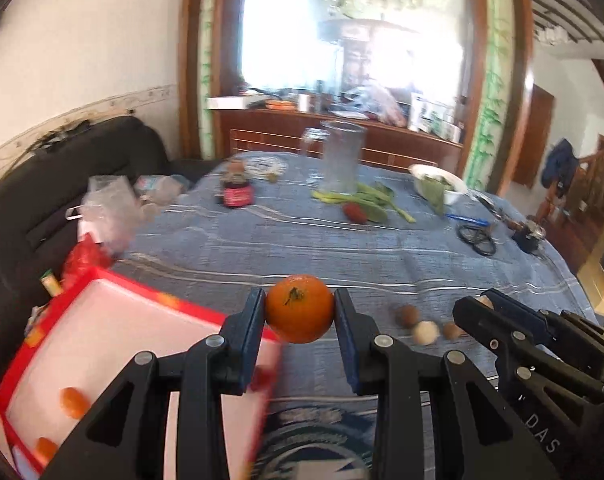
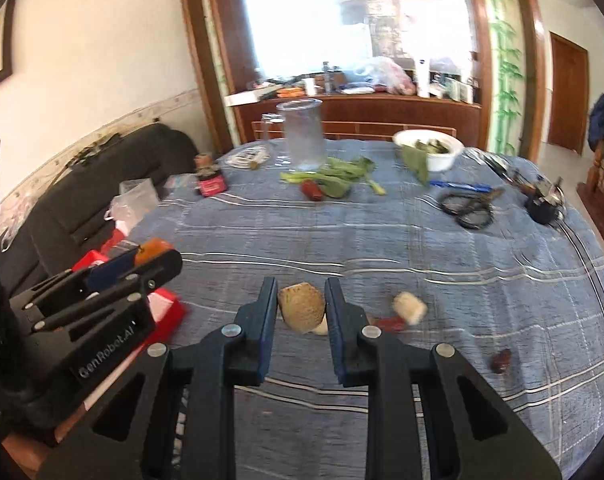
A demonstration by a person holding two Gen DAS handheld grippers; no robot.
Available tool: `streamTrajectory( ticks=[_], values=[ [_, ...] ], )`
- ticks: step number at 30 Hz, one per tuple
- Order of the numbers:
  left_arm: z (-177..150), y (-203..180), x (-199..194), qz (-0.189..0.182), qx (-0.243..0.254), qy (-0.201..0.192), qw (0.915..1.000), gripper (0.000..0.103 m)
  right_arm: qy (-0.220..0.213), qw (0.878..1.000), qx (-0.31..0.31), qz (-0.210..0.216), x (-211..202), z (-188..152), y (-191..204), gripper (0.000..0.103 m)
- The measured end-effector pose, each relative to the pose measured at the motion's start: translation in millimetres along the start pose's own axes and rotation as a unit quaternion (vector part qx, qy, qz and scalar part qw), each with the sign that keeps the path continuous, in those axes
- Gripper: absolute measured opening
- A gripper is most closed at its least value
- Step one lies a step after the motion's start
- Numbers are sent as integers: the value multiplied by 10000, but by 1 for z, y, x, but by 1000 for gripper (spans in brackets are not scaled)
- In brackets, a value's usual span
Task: Organize fruits
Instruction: 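Carry the orange and yam piece to the tray and release both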
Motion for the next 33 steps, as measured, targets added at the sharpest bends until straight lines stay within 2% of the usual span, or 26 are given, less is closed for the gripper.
streamTrajectory(
  ticks=[9,13,17,24,33],
  values=[
    [-35,104,-30,867,-369,199,9954,34,356,9957,-479,714,10,-21,111,26],
    [-59,137,-37,1060,-451,379,9926,34,742,9901,-642,1005,25,-44,155,26],
    [-86,158,-37,1173,-440,646,9900,34,1152,9844,-685,1136,41,-71,182,26],
    [-112,143,-32,940,-113,911,9913,34,1590,9783,-803,1055,60,-109,197,26],
    [-121,138,-19,1051,9,1056,9888,34,1794,9795,-540,745,79,-117,170,26]
  ],
)
Point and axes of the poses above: each gripper's, at about its wrist camera, not at the fingertips, and x roughly the way its jaws point, y to its left, z to its top, the point moved 10 cm from there along x, roughly the way its jaws point, and after that the axes turned 9 degrees about x, right-handed, at the moved point
